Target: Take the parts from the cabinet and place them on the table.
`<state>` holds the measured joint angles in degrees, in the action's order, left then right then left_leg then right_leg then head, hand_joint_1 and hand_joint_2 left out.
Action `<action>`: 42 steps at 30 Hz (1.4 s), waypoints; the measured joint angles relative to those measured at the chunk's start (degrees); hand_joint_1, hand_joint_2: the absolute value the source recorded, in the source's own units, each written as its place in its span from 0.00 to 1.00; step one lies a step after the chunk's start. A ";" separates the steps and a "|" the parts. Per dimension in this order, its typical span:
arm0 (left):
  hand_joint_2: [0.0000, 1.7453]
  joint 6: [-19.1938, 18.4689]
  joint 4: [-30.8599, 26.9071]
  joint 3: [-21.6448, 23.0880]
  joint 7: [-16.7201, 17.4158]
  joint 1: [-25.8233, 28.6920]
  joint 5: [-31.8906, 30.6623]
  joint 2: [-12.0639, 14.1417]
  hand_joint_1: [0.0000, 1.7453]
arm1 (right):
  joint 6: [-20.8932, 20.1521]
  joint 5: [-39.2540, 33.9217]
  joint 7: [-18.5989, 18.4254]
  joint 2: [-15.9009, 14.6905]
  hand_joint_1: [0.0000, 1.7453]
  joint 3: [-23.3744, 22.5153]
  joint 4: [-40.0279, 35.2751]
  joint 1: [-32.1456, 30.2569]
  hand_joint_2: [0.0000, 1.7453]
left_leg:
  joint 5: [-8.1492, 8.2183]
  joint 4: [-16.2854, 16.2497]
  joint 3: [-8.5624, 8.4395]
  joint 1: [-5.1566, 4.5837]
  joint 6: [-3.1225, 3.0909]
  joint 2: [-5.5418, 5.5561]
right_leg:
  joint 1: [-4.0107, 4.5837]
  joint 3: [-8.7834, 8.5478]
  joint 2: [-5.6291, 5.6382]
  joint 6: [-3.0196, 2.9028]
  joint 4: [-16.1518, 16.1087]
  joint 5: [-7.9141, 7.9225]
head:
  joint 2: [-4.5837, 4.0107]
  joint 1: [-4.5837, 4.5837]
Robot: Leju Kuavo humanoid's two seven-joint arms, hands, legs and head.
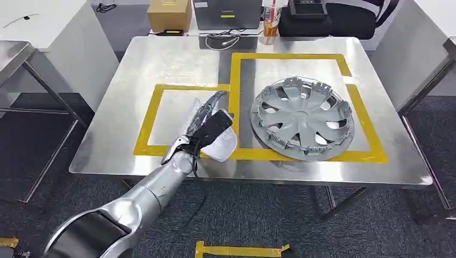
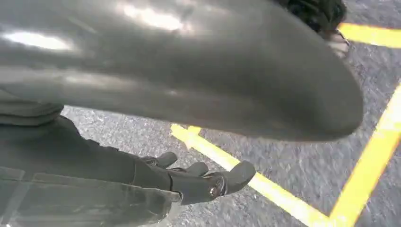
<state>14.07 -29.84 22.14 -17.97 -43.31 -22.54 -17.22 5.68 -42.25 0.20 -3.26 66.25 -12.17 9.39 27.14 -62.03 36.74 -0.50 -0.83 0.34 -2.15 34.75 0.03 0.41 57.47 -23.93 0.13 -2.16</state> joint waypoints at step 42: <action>0.00 -21.58 -62.11 17.47 -10.56 42.84 41.10 29.68 0.00 | -1.57 -3.17 6.52 -2.32 0.00 -7.04 0.50 -6.66 0.00 | -1.14 4.54 -3.95 -0.77 -1.77 -0.43 | 0.65 -2.05 0.03 0.30 -0.16 -1.74 | 0.00 0.32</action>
<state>-7.51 -91.95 39.61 -28.53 -0.48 18.56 12.46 4.11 -45.42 6.71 -5.57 59.21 -11.67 2.73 26.00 -57.49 32.79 -1.27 -2.60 -0.08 -1.50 32.69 0.06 0.71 57.31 -25.67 0.13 -1.84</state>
